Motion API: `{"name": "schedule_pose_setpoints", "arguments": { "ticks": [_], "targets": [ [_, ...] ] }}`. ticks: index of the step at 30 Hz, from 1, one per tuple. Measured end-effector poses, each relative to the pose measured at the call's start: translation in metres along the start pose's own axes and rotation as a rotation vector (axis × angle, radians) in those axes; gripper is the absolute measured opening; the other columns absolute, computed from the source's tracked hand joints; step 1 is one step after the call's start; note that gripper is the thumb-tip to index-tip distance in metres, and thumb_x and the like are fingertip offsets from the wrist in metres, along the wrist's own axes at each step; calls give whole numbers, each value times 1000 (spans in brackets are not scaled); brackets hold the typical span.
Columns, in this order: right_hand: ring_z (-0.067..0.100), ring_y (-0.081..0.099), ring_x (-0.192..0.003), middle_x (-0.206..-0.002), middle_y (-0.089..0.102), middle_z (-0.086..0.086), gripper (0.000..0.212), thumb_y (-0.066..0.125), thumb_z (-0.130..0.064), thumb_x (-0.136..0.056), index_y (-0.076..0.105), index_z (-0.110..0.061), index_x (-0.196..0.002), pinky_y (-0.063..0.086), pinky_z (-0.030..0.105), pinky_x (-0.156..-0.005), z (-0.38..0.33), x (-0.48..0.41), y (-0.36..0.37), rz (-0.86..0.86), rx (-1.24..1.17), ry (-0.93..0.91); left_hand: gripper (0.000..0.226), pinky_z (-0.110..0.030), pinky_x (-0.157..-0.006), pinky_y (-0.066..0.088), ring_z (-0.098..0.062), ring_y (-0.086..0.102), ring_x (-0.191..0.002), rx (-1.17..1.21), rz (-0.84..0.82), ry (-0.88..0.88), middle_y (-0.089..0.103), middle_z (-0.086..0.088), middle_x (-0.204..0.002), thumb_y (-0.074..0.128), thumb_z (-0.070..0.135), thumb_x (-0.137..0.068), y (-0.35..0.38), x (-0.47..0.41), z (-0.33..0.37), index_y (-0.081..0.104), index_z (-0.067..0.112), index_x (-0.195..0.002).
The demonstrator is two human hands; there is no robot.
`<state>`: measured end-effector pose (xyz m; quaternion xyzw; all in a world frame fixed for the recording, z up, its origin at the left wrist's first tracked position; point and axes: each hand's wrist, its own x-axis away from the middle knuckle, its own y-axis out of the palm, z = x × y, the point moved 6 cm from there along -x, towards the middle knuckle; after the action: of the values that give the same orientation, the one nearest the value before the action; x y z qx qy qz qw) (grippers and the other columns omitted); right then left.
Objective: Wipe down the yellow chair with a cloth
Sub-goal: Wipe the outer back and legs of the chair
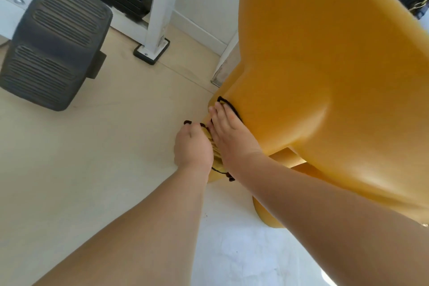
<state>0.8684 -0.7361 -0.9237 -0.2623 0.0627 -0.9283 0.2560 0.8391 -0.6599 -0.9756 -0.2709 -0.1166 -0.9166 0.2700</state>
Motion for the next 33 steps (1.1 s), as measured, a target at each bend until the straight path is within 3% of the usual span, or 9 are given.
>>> {"name": "schedule_pose_setpoints", "arguments": {
  "ticks": [3,6,12,18,20,23,25,29,33],
  "targets": [
    [43,-20,-152,-164,-25,23,92,30,-58,-101,-19,-3,-157,-16,56,-119,-14,20,17,96,-21,7,46,-50,-105,40,-30,53,-125,-236,151,104,60,-5,-138,29,39,-103,-3,9,13,60,20,-132],
    [36,-30,-149,-160,-36,20,80,23,-40,-103,-26,-3,-154,-25,52,-118,-14,57,38,210,-127,128,51,-52,-113,35,-27,45,-137,-272,71,246,51,-1,-150,28,41,-105,13,23,19,49,22,-147],
    [28,-11,-156,-169,-14,8,80,51,-34,-98,8,-13,-162,-9,48,-126,6,113,78,565,-517,544,67,-48,-114,37,-26,44,-137,-340,-23,614,48,-6,-151,23,51,-94,42,75,23,47,19,-147],
    [28,15,-155,-166,6,7,57,37,-19,-105,23,-8,-160,11,46,-127,21,119,73,816,-616,600,34,-36,-90,49,-23,59,-105,-382,17,725,58,-5,-124,54,28,-97,52,93,21,57,16,-129],
    [28,16,-155,-166,7,7,56,32,-17,-106,22,-7,-160,11,46,-127,20,119,72,813,-646,606,4,-33,-73,46,-26,61,-89,-458,-2,672,63,-3,-99,57,21,-95,53,89,12,59,21,-98],
    [30,9,-156,-168,4,8,56,22,-18,-106,14,-6,-161,5,47,-127,16,119,69,775,-713,612,28,-33,-58,33,-30,52,-71,-519,16,642,54,-4,-73,57,19,-96,52,87,4,46,21,-70],
    [30,-2,-156,-168,-5,9,57,20,-19,-107,6,-6,-161,0,50,-127,11,124,74,723,-830,698,22,-33,-65,35,-24,49,-73,-535,27,689,54,-3,-83,58,18,-95,55,97,8,52,18,-74],
    [30,-16,-154,-165,-29,7,83,48,-28,-101,-8,-8,-159,-9,53,-125,-38,146,119,431,-1232,1085,1,-28,-83,41,-13,51,-92,-699,-147,987,55,0,-110,63,15,-94,85,137,17,63,14,-94],
    [25,-26,-153,-162,-35,1,82,37,-43,-104,-19,-15,-157,-10,48,-125,-101,175,150,169,-1782,1315,11,-26,-73,48,-10,57,-85,-979,-464,1126,65,10,-94,62,11,-94,137,183,1,66,21,-92]
  ]
}}
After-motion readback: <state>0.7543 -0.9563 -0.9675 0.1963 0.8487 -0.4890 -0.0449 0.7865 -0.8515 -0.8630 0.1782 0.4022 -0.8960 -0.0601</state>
